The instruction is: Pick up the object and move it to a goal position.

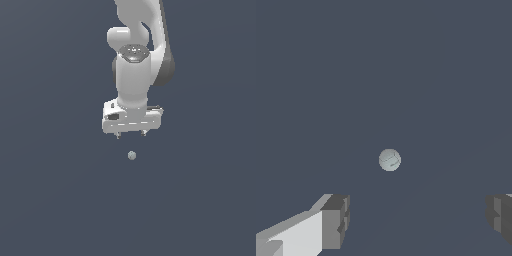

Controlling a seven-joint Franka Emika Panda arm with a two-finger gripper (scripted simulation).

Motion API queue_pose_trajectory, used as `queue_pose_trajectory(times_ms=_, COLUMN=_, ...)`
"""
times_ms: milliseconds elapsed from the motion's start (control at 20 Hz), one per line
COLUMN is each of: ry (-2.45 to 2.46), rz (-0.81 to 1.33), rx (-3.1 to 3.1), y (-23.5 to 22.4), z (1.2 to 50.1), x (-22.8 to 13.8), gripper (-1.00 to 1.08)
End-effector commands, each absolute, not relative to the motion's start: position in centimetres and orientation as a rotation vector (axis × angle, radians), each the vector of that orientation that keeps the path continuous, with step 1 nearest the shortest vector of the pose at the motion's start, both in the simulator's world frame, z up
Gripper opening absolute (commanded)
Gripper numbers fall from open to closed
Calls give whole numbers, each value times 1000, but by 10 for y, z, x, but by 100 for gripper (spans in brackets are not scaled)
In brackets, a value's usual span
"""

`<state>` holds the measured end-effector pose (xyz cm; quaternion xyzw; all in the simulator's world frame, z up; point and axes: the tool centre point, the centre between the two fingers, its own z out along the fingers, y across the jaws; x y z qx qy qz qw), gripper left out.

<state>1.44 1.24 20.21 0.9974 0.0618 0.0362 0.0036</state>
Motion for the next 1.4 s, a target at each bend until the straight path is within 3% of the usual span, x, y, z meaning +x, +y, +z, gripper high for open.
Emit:
queue_pose_trajectory(times_ms=0, ry=192, rz=113, rx=3126, y=12, z=202, x=14, gripper=100)
queue_pose_trajectory(times_ms=650, ry=380, rz=91, rx=3102, y=12, z=179, x=16, gripper=100)
queue_pose_trajectory(times_ms=1350, ry=934, rz=27, rx=2984, y=15, z=111, x=15, gripper=100)
